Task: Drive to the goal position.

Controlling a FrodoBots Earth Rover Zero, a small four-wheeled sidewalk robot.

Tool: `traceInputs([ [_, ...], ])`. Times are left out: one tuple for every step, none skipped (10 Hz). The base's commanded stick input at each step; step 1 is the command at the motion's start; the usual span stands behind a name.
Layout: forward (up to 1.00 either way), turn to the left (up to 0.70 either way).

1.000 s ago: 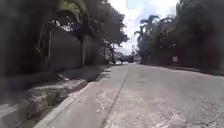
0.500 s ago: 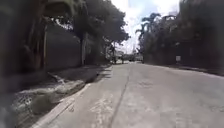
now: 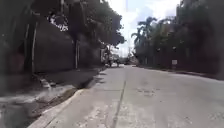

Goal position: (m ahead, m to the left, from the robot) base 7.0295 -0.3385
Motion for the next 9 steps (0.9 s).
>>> traceInputs([
  [0.7,0.0],
  [0.7,0.0],
  [0.7,-0.01],
  [0.7,-0.07],
  [0.7,-0.15],
  [0.7,-0.35],
  [0.7,-0.35],
  [0.7,-0.35],
  [0.7,-0.35],
])
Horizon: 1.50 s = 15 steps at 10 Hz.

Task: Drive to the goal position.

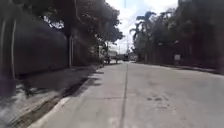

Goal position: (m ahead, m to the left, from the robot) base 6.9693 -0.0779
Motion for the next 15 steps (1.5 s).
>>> traceInputs([
  [0.7,-0.35],
  [0.7,-0.15],
  [0.7,0.0],
  [0.7,0.0],
  [0.7,0.0],
  [0.7,0.0],
  [0.7,0.0],
  [0.7,0.0],
  [0.7,0.0],
  [0.7,0.0],
  [0.74,0.0],
  [0.85,0.0],
  [0.85,0.0],
  [0.85,-0.04],
  [0.85,-0.26],
])
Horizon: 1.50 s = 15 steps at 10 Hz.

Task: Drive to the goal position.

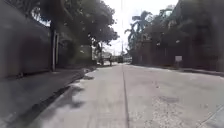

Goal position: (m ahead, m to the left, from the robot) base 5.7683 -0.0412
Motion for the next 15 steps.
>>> traceInputs([
  [0.85,-0.34],
  [0.85,-0.34],
  [0.85,-0.34],
  [0.85,-0.08],
  [0.85,0.0],
  [0.85,0.0],
  [0.85,0.0],
  [0.85,0.0],
  [0.85,0.0],
  [0.85,0.0],
  [0.85,0.0],
  [0.85,0.0],
  [0.85,-0.07],
  [0.85,-0.26],
  [0.85,-0.34],
])
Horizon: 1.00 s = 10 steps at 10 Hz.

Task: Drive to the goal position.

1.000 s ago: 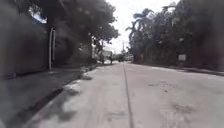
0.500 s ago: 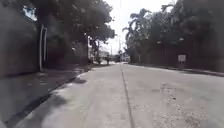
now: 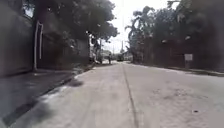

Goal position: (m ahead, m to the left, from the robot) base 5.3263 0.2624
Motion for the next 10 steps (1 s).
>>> traceInputs([
  [0.85,-0.34],
  [0.85,-0.34],
  [0.85,-0.1],
  [0.85,-0.01],
  [0.85,0.0],
  [0.85,0.0],
  [0.85,0.0],
  [0.85,0.0],
  [0.85,0.0],
  [0.85,0.0],
])
